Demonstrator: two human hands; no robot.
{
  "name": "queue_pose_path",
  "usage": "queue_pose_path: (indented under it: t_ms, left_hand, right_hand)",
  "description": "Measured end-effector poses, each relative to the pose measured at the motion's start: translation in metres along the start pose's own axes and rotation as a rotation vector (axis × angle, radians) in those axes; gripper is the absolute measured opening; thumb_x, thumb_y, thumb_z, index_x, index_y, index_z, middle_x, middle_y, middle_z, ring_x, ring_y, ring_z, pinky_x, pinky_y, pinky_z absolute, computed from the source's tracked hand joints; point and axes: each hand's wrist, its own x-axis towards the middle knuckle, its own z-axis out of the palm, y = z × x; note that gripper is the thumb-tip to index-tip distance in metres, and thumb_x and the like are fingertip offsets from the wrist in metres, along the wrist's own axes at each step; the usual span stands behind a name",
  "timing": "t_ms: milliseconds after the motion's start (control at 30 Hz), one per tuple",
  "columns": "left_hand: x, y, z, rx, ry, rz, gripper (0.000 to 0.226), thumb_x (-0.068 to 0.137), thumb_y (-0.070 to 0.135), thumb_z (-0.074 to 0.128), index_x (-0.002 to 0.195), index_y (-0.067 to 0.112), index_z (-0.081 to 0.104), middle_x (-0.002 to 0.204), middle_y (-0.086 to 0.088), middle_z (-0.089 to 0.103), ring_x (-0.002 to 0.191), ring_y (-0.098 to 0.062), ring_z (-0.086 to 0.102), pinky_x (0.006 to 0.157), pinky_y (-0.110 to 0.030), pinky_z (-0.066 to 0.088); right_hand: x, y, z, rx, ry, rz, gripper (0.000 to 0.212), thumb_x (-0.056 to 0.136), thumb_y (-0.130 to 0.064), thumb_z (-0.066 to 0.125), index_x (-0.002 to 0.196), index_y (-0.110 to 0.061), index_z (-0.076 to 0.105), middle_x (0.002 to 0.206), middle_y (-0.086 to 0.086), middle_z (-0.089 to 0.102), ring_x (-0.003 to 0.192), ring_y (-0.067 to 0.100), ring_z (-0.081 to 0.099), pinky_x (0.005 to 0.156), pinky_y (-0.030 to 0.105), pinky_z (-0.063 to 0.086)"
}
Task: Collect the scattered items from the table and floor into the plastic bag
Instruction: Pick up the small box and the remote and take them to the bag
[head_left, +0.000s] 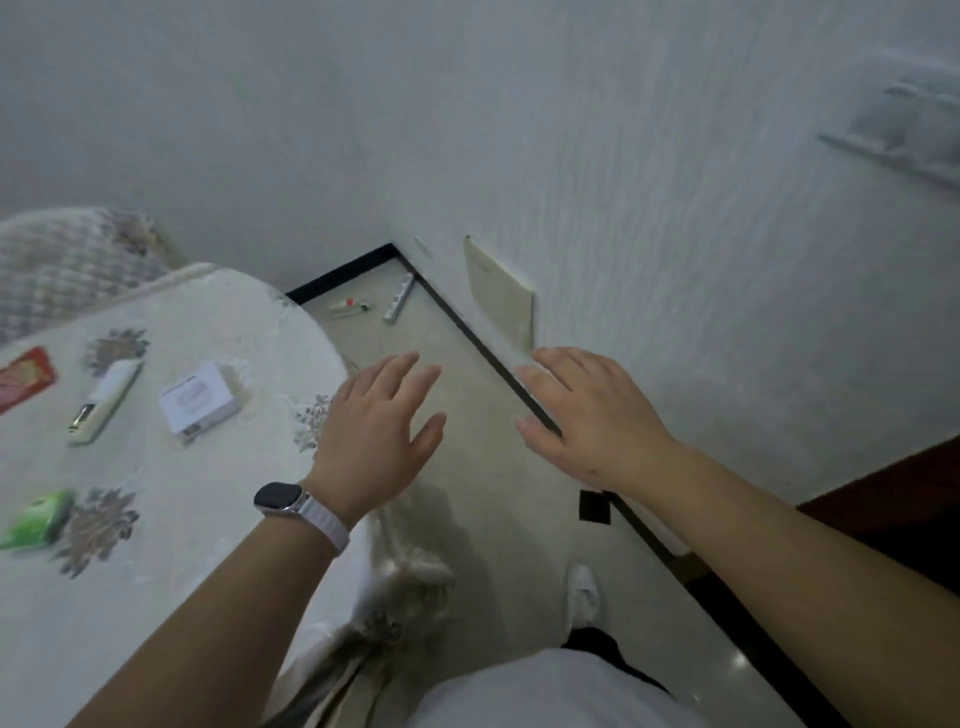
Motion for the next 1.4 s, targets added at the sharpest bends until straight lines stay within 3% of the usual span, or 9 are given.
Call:
queue_pose_path:
  t_ms: [267, 533, 867, 1100, 1400]
  left_hand:
    - [0.09, 0.01, -0.003, 0.058, 0.016, -0.203, 0.054, 0.091, 0.047, 0.047, 0.139, 0.023, 0.05, 0.145, -0.007, 0.049, 0.131, -0.03, 0.046, 0.106, -0.047, 0.039]
    - [0.124, -0.041, 0.006, 0.097, 0.017, -0.45, 0.052, 0.089, 0.044, 0.05, 0.136, 0.021, 0.053, 0.141, -0.009, 0.053, 0.128, -0.031, 0.049, 0.103, -0.047, 0.04]
    - [0.167, -0.174, 0.052, -0.002, 0.068, -0.633, 0.054, 0.088, 0.044, 0.046, 0.134, 0.017, 0.056, 0.139, -0.012, 0.055, 0.127, -0.032, 0.05, 0.102, -0.047, 0.042]
    - [0.198, -0.267, 0.056, -0.023, 0.098, -0.709, 0.053, 0.087, 0.043, 0.046, 0.13, 0.016, 0.061, 0.135, -0.012, 0.058, 0.121, -0.034, 0.055, 0.097, -0.046, 0.046]
    - [0.175, -0.343, 0.053, -0.004, 0.138, -1.037, 0.055, 0.088, 0.046, 0.045, 0.132, 0.017, 0.059, 0.137, -0.012, 0.057, 0.123, -0.034, 0.054, 0.097, -0.049, 0.046]
  right_hand:
    - [0.12, 0.078, -0.01, 0.056, -0.017, -0.212, 0.058, 0.092, -0.053, 0.039, 0.133, -0.015, 0.053, 0.137, 0.01, 0.053, 0.122, 0.029, 0.05, 0.1, 0.045, 0.041]
    - [0.219, 0.082, 0.016, 0.092, -0.084, -0.374, 0.057, 0.091, -0.053, 0.038, 0.13, -0.015, 0.056, 0.133, 0.009, 0.056, 0.119, 0.03, 0.052, 0.1, 0.044, 0.041]
    - [0.387, 0.023, 0.074, 0.038, -0.22, -0.594, 0.057, 0.092, -0.054, 0.037, 0.132, -0.017, 0.054, 0.136, 0.007, 0.053, 0.123, 0.027, 0.049, 0.101, 0.045, 0.039]
    - [0.51, -0.033, 0.098, 0.028, -0.195, -0.729, 0.056, 0.092, -0.054, 0.04, 0.13, -0.016, 0.057, 0.134, 0.008, 0.056, 0.121, 0.029, 0.052, 0.099, 0.044, 0.041]
    - [0.603, -0.109, 0.145, 0.125, -0.239, -0.971, 0.054, 0.092, -0.053, 0.041, 0.126, -0.016, 0.059, 0.13, 0.007, 0.059, 0.116, 0.028, 0.055, 0.097, 0.044, 0.043]
